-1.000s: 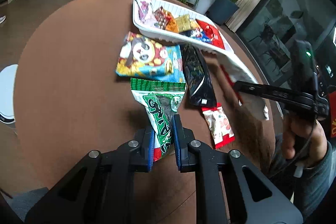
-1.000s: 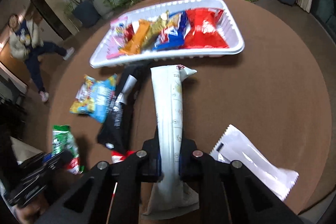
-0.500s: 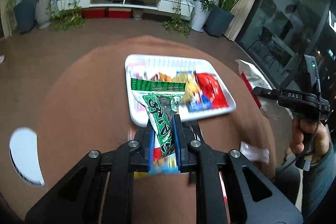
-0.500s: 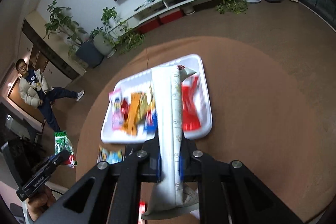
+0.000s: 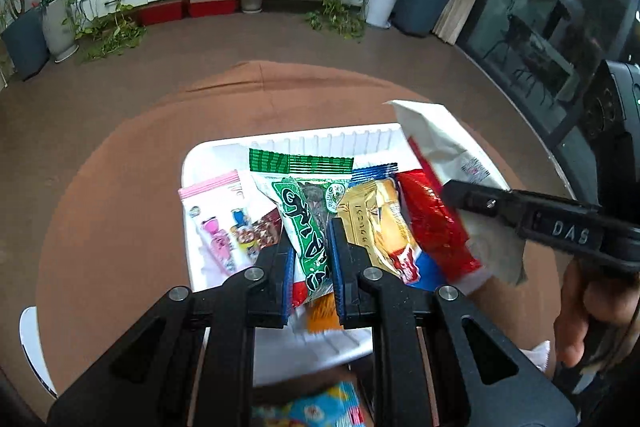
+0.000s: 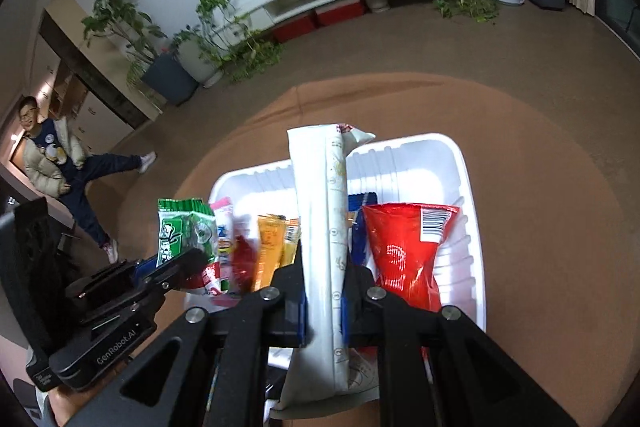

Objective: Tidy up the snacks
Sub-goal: 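Place seaweed packet in tray with left gripper while right gripper places white packet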

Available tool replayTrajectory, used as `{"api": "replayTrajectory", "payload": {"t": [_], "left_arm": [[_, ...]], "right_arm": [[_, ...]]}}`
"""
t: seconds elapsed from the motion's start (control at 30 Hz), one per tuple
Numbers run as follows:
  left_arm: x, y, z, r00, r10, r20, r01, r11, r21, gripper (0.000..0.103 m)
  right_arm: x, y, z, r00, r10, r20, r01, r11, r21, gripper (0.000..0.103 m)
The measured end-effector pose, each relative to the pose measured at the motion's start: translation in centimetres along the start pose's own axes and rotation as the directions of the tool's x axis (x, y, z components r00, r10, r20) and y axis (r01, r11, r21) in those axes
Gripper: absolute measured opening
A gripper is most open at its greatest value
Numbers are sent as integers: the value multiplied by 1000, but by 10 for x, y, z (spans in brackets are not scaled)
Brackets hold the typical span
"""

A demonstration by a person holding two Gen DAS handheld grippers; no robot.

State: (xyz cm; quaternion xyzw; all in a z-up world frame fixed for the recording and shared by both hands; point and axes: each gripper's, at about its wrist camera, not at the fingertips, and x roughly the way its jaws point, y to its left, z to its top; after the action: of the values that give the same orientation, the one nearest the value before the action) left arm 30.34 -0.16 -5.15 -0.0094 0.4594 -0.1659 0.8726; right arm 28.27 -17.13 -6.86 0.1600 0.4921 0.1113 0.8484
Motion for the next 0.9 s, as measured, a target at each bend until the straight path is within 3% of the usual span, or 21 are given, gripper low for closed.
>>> {"api": "replayTrajectory", "payload": {"t": [0.23, 0.57, 0.6, 0.63, 0.7, 0.83, 0.9], "left_arm": [[46, -4, -2, 999, 26, -47, -26, 1000, 7, 15], [77, -22, -1, 997, 61, -55, -58, 997, 47, 16], [79, -22, -1, 996, 63, -58, -60, 997, 50, 18], [80, -23, 0, 996, 65, -58, -62, 997, 52, 22], [79, -21, -2, 996, 70, -56, -67, 997, 46, 29], [66, -14, -2, 997, 76, -30, -76, 997, 19, 66], [53, -13, -5, 997, 82, -12, -82, 997, 17, 70]], "right_arm": [[29, -12, -8, 998, -30, -52, 30, 999, 9, 13], [38, -11, -8, 999, -40, -36, 40, 999, -9, 16], [38, -11, -9, 999, -36, -36, 36, 999, -8, 19], [37, -10, -10, 999, -33, -35, 33, 999, -10, 23], [32, -9, -11, 999, -21, -28, 21, 1000, -14, 42], [19, -1, -13, 1000, -24, -2, 24, 999, -40, 60], [10, 0, -15, 999, -31, 12, 31, 999, -45, 68]]}}
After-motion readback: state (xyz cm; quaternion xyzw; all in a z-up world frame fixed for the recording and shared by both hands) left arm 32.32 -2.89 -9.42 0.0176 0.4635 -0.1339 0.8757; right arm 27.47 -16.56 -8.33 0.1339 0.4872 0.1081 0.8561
